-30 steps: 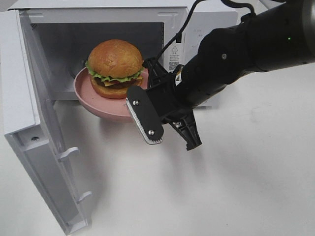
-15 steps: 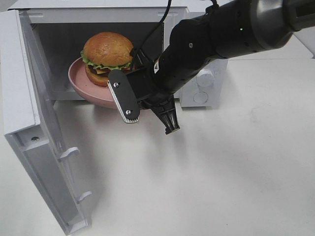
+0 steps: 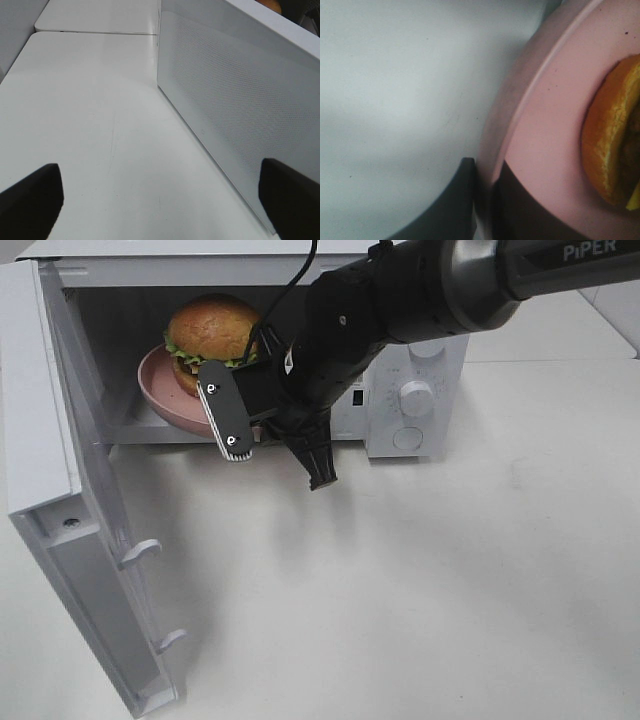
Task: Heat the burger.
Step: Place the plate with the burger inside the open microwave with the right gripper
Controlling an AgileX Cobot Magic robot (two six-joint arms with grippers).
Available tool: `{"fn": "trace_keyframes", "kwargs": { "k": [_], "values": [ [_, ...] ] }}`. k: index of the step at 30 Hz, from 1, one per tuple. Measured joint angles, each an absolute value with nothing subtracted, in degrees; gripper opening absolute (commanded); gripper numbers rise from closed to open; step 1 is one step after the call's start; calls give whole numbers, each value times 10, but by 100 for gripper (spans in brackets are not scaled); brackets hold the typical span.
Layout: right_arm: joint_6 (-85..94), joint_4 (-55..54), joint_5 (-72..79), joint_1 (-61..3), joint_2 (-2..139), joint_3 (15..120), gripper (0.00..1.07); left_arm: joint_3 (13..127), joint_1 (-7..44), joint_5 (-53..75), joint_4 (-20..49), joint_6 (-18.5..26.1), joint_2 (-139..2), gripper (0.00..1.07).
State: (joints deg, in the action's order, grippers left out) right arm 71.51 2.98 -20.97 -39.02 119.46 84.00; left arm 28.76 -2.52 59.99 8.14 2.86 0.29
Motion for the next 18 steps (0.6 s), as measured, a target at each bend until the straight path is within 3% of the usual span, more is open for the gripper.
{"fn": "trace_keyframes", "kwargs": {
  "k": [18],
  "values": [
    [625,90,-288,-390,1283,1006,0,288,-25,600,81,29,3,98]
  ]
}}
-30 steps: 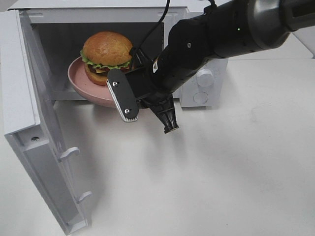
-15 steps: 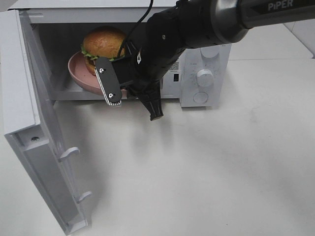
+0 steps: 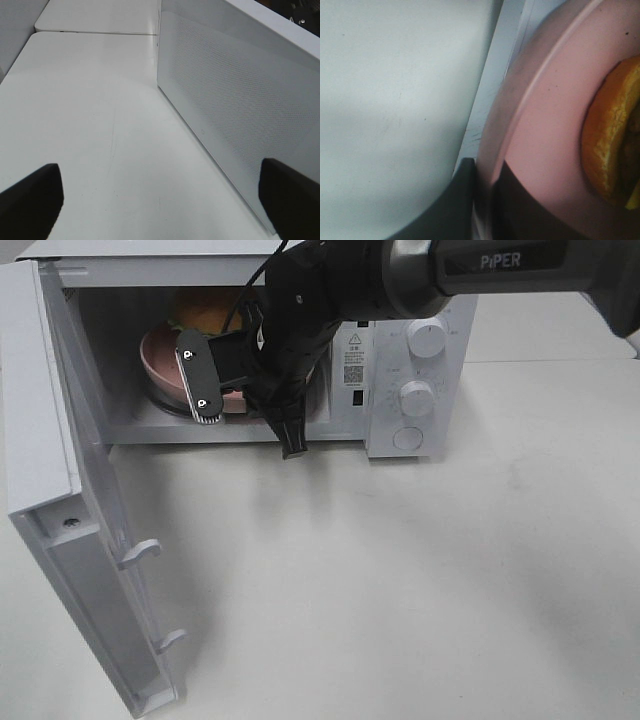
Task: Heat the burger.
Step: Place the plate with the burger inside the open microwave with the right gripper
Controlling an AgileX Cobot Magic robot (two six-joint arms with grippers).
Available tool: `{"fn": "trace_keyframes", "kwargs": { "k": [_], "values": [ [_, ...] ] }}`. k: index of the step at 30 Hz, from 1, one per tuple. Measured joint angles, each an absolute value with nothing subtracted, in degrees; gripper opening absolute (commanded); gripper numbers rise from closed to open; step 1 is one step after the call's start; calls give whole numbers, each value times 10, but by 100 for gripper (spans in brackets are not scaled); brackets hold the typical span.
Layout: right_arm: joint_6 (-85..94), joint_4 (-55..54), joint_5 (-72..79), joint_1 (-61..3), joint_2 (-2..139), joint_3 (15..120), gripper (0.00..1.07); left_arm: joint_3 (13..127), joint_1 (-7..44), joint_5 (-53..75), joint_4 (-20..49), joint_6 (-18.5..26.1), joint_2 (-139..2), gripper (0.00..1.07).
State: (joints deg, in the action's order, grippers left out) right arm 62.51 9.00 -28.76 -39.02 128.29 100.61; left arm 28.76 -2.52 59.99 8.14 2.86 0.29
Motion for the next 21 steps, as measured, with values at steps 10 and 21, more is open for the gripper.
{"fn": "trace_keyframes", "kwargs": {
  "k": [10,21],
  "values": [
    [609,122,-297,-390,1324,1068,0,288,-25,600,81,29,3,98],
    [598,129,-309,-390,1345,1106,0,288,-25,600,81,29,3,98]
  ]
}}
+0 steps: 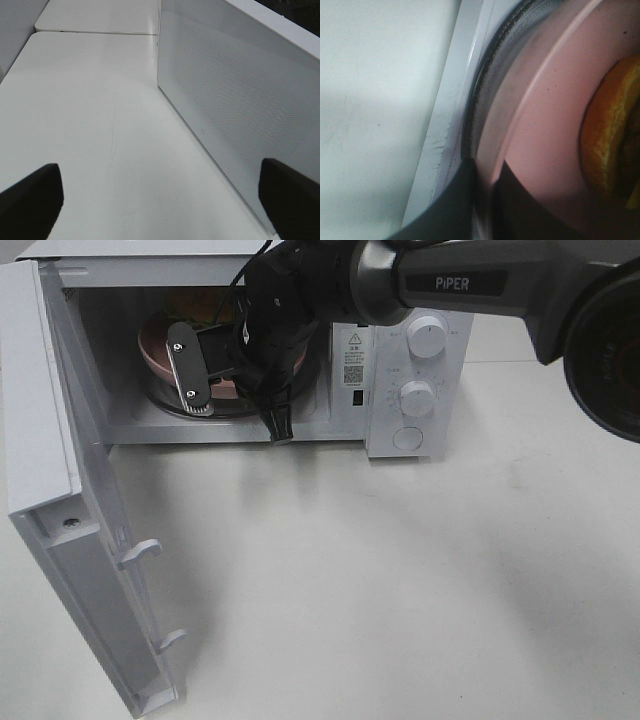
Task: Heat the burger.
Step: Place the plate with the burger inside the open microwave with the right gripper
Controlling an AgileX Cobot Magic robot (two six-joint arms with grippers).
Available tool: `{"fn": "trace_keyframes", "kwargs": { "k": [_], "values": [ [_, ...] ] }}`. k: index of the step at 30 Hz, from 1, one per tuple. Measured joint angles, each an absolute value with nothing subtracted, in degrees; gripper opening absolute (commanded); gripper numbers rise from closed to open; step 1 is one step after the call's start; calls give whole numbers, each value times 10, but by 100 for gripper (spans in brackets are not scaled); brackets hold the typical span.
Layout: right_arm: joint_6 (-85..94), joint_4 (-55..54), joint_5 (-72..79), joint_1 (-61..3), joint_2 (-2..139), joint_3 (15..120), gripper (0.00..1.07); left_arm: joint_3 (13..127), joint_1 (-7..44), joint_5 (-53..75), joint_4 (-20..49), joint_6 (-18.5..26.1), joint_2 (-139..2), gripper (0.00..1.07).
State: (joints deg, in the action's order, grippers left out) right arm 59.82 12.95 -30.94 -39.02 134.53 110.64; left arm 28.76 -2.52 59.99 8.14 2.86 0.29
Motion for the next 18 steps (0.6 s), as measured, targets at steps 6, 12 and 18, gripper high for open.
{"fn": "trace_keyframes", "kwargs": {
  "k": [6,12,18],
  "values": [
    [598,130,-309,-390,1360,1115,0,288,-25,600,81,29,3,98],
    [596,129,-306,-390,1377,1126,0,288,-25,600,81,29,3,98],
    [572,129,-304,-390,1385,1131,3,288,-25,600,81,29,3,98]
  ]
}}
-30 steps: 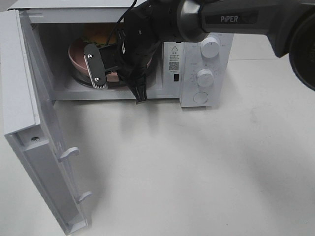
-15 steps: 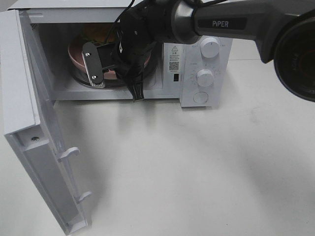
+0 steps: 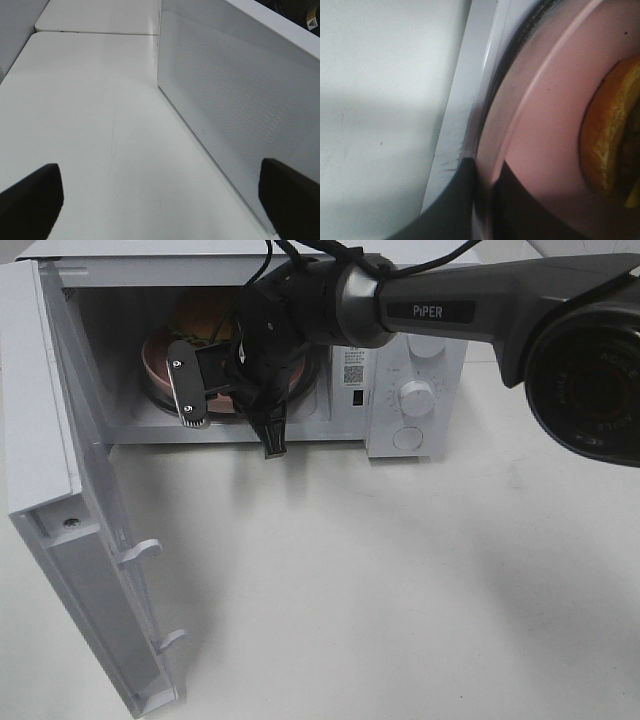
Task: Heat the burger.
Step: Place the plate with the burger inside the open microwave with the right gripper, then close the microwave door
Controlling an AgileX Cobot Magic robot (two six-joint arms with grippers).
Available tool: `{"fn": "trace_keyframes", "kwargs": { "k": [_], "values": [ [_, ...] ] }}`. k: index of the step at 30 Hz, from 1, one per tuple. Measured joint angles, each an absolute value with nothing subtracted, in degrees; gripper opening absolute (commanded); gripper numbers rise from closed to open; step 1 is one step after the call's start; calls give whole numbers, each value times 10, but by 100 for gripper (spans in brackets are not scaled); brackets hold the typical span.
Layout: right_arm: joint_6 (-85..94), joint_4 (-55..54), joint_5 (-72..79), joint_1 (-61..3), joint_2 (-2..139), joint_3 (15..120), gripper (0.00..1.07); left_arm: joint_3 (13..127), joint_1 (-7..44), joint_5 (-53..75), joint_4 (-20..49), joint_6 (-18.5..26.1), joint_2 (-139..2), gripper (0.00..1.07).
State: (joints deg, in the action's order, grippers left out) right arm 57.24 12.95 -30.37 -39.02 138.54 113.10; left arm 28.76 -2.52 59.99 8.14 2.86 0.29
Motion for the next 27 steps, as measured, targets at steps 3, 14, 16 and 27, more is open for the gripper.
{"fn": "trace_keyframes", "kwargs": {
  "k": [3,14,16,27],
  "values": [
    [566,132,-297,-390,1388,1132,9,288,-25,600,81,29,3,98],
    [553,139,-269,-390,1388,1138,51,288,-25,600,81,29,3,98],
    [552,139,-268,-390,1387,1138,57,288,-25,600,81,29,3,98],
    [540,141,-246,-390,1354,1084,64,288,-25,600,81,29,3,98]
  ]
}}
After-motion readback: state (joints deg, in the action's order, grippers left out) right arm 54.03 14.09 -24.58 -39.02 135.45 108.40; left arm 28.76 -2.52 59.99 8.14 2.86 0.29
